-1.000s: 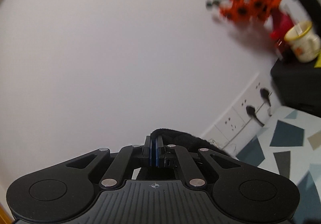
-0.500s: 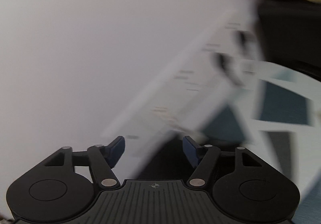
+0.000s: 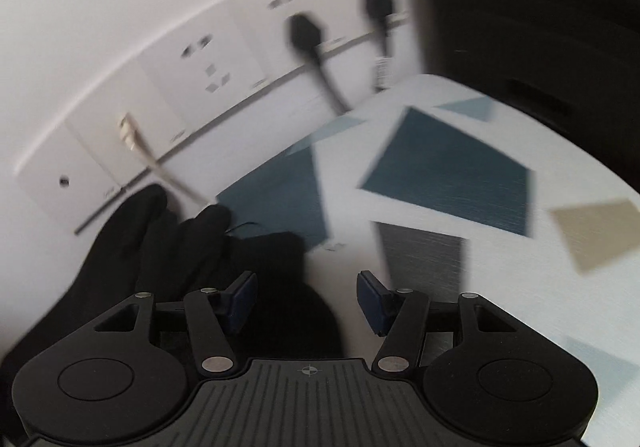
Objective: Fold clothes
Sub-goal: 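Lower the black garment onto the bed and open both grippers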
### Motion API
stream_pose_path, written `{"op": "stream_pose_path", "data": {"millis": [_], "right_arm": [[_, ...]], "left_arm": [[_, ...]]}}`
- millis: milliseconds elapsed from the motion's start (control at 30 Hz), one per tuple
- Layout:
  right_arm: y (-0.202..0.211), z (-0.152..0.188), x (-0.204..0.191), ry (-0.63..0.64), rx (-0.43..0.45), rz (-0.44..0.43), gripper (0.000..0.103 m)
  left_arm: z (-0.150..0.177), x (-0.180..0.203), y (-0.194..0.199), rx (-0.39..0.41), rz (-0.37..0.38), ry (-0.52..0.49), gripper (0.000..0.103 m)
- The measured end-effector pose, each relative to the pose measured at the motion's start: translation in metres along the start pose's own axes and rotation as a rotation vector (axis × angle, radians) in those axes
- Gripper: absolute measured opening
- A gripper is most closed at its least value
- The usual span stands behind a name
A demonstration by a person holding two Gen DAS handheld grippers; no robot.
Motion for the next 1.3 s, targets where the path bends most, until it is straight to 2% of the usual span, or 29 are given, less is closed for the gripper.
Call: {"op": "stream_pose_path", "data": {"millis": [67, 100, 167, 267, 400, 567, 633, 667, 700, 767, 833, 867, 900, 967, 1000, 1067, 1133, 1200, 1300], "right_arm": [[-0.009, -0.005, -0.001, 0.034, 0.018, 0.044, 0.011], [-0.008, -0.008, 0.007, -0.016, 0.020, 0.040, 0.008], [0.003, -0.008, 0.028, -0.130, 0.035, 0.054, 0.006], [0.029, 0.001, 0.065, -0.157, 0.074, 0.144, 0.006], [0.069, 0.017, 0.124, -0.231, 0.111, 0.254, 0.006], [0.123, 0.044, 0.193, -0.437, 0.158, 0.325, 0.006], [0.134, 0.055, 0.211, -0.475, 0.160, 0.357, 0.008], [0.141, 0.060, 0.217, -0.483, 0.155, 0.379, 0.015], [0.148, 0.064, 0.221, -0.497, 0.153, 0.407, 0.032], [0.163, 0.067, 0.224, -0.515, 0.167, 0.453, 0.048], [0.176, 0.062, 0.213, -0.482, 0.206, 0.446, 0.048], [0.179, 0.058, 0.202, -0.444, 0.221, 0.428, 0.052], [0.178, 0.052, 0.190, -0.392, 0.227, 0.406, 0.058], [0.170, 0.040, 0.165, -0.280, 0.230, 0.357, 0.060], [0.166, 0.035, 0.153, -0.232, 0.225, 0.333, 0.060], [0.151, 0.027, 0.137, -0.184, 0.208, 0.285, 0.059], [0.129, 0.017, 0.124, -0.161, 0.192, 0.242, 0.056], [0.109, 0.007, 0.117, -0.143, 0.176, 0.241, 0.055], [0.085, -0.014, 0.117, -0.123, 0.175, 0.261, 0.055]], "left_arm": [[0.006, 0.012, -0.011, -0.065, 0.049, -0.061, 0.028], [0.010, 0.019, -0.015, -0.091, 0.063, -0.095, 0.028], [0.017, 0.025, -0.021, -0.126, 0.079, -0.136, 0.028], [0.025, 0.020, -0.020, -0.131, 0.108, -0.099, 0.028], [0.038, 0.019, -0.009, -0.145, 0.196, -0.050, 0.032], [0.053, 0.032, 0.001, -0.183, 0.229, -0.111, 0.032], [0.061, 0.042, 0.004, -0.195, 0.256, -0.124, 0.031], [0.065, 0.048, 0.005, -0.208, 0.281, -0.124, 0.031], [0.069, 0.054, 0.007, -0.227, 0.317, -0.128, 0.031], [0.073, 0.066, 0.009, -0.244, 0.348, -0.170, 0.032], [0.070, 0.062, 0.016, -0.187, 0.302, -0.215, 0.036], [0.066, 0.055, 0.021, -0.151, 0.280, -0.205, 0.037], [0.059, 0.046, 0.025, -0.117, 0.262, -0.167, 0.040], [0.045, 0.022, 0.034, -0.060, 0.233, -0.056, 0.042], [0.037, 0.007, 0.037, -0.027, 0.190, -0.016, 0.043], [0.021, -0.024, 0.044, 0.038, 0.086, 0.051, 0.048], [0.005, -0.059, 0.047, 0.062, -0.051, 0.057, 0.052], [-0.014, -0.095, 0.044, 0.062, -0.190, 0.019, 0.052], [-0.042, -0.141, 0.030, 0.070, -0.351, 0.006, 0.052]]}}
Point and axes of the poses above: each gripper's, at about its wrist camera, not at the fingertips, and y roughly against the way its jaws point, x to its right, z to its underside, the point moved 10 cm from there along -y, roughly the way its jaws point, and after that the axes turned 6 degrees about -x, right-handed, at the moved point
